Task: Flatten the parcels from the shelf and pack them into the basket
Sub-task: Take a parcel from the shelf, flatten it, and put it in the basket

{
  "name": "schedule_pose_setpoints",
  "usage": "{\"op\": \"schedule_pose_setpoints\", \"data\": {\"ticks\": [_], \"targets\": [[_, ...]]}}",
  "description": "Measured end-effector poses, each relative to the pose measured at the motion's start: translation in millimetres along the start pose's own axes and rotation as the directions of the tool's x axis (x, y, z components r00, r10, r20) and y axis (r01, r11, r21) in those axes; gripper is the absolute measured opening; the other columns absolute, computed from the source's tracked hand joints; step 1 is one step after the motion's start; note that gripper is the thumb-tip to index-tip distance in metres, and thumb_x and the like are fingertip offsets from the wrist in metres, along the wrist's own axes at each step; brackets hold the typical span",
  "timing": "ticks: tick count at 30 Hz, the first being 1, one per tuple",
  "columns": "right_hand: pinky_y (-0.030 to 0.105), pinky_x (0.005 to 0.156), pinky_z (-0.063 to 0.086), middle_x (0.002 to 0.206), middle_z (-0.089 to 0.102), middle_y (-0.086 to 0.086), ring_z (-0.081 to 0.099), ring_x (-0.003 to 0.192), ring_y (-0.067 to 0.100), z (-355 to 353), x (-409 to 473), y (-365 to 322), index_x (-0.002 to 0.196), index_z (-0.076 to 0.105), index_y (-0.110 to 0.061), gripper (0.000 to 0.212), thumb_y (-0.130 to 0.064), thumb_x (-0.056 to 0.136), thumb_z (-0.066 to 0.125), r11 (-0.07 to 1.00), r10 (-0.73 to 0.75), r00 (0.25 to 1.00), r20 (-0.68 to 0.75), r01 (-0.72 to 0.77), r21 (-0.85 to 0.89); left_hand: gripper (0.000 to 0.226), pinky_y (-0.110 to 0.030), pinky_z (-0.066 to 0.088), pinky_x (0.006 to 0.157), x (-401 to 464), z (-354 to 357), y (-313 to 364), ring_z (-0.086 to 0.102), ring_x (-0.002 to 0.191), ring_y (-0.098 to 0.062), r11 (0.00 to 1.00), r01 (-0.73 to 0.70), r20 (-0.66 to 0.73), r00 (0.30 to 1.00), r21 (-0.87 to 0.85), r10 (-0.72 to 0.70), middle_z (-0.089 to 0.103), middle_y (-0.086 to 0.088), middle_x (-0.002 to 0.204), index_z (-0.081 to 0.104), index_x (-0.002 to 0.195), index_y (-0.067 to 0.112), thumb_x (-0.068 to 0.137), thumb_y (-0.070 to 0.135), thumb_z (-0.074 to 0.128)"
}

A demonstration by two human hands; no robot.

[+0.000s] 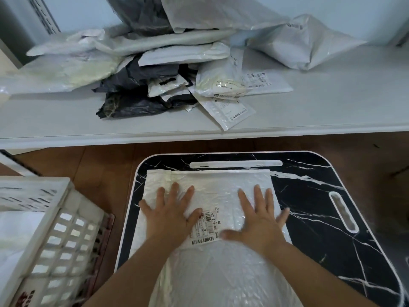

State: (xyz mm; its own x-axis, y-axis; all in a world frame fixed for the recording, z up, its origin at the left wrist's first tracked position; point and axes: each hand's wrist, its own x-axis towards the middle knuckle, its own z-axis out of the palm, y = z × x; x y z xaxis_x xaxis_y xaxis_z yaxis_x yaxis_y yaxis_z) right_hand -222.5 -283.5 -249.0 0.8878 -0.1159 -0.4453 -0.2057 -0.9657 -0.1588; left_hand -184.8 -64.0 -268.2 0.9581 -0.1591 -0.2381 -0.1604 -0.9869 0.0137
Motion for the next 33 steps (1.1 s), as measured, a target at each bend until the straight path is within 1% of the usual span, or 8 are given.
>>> {"op": "schedule_pose_setpoints", "data": {"ticks": [5,9,12,16,20,24,30,33], "targets": [[0.051,0.107,0.034,0.151,0.022,0.015,0.027,0.139,0.034,-12,-43,31,0.150,0.007,-0.023,0.125,-0.078,0.057,0.069,0.878,0.411,0.911,-0.040,-0.384,0.285,0.071,-0.055,0.039,0.095,-19,-21,-8,0.031,0.132,-0.027,0.992,0.058,0.043,0.997,0.113,-0.063,0.031,-0.006,0.142,0.012,0.148,0.036,0.087,0.073,0.016],[0.038,0.084,0.049,0.112,0.059,0.010,0.059,0.101,0.029,-23,-46,26,0.127,0.032,-0.012,0.057,-0.017,0.083,0.068,0.850,0.341,0.936,-0.081,-0.271,0.451,0.064,-0.042,0.044,0.087,-32,-30,-9,0.044,0.119,-0.026,0.990,0.083,0.125,0.987,0.113,-0.097,0.044,-0.008,0.128,0.036,0.137,0.022,0.091,0.067,0.026],[0.038,0.091,0.041,0.109,0.063,0.005,0.059,0.100,0.026,-42,-36,12,0.125,0.043,-0.017,0.043,0.002,0.086,0.048,0.950,0.121,0.930,-0.348,-0.007,0.311,0.052,-0.033,0.046,0.085,-41,-39,-12,0.058,0.102,-0.022,0.993,0.122,0.278,0.953,0.001,-0.118,0.059,-0.006,0.111,0.060,0.116,0.012,0.096,0.051,0.033],[0.041,0.108,0.015,0.139,0.052,0.004,0.041,0.134,0.023,-73,-15,-16,0.139,0.046,-0.022,0.057,-0.006,0.085,0.057,0.939,-0.244,0.731,-0.638,0.342,0.033,0.033,-0.032,0.049,0.085,-56,-53,-7,0.059,0.107,-0.021,0.996,0.069,0.267,0.960,0.056,-0.081,0.059,-0.002,0.116,0.058,0.117,0.015,0.096,0.031,0.039],[0.058,0.115,-0.004,0.162,-0.002,-0.002,-0.013,0.148,0.021,-61,-10,-19,0.152,0.015,-0.033,0.062,-0.049,0.098,0.039,0.972,-0.233,0.875,-0.424,0.204,-0.114,0.044,-0.035,0.044,0.094,-49,-62,6,0.052,0.115,-0.020,1.000,-0.016,-0.185,0.983,-0.006,0.014,0.051,-0.001,0.119,0.046,0.130,0.020,0.097,0.046,0.033],[0.070,0.107,-0.011,0.154,-0.035,-0.003,-0.041,0.135,0.031,-7,-18,-10,0.142,-0.024,-0.045,0.068,-0.069,0.079,-0.018,0.997,-0.028,0.975,-0.221,0.012,-0.073,0.064,-0.057,0.003,0.114,-21,-35,15,-0.008,0.147,-0.030,0.983,-0.179,-0.166,0.969,0.051,0.185,-0.008,-0.001,0.161,0.001,0.150,0.041,0.091,0.064,0.011],[0.072,0.102,0.001,0.160,0.020,0.007,0.013,0.145,0.044,56,-23,-14,0.147,0.029,-0.045,0.062,-0.072,0.092,0.026,0.999,0.042,0.953,-0.301,-0.048,-0.013,0.065,-0.071,0.016,0.100,5,6,15,0.016,0.143,-0.039,0.953,-0.273,-0.096,0.953,0.132,0.286,0.024,-0.003,0.158,0.023,0.148,0.044,0.090,0.072,0.023],[0.080,0.095,0.013,0.160,0.020,0.008,0.013,0.145,0.044,60,-20,-11,0.147,0.028,-0.044,0.062,-0.071,0.092,0.028,0.997,0.024,0.940,-0.340,-0.048,-0.061,0.067,-0.076,0.018,0.100,8,16,18,0.015,0.145,-0.039,0.952,-0.287,-0.125,0.946,0.106,0.299,0.019,-0.001,0.159,0.022,0.149,0.043,0.089,0.073,0.023]]}}
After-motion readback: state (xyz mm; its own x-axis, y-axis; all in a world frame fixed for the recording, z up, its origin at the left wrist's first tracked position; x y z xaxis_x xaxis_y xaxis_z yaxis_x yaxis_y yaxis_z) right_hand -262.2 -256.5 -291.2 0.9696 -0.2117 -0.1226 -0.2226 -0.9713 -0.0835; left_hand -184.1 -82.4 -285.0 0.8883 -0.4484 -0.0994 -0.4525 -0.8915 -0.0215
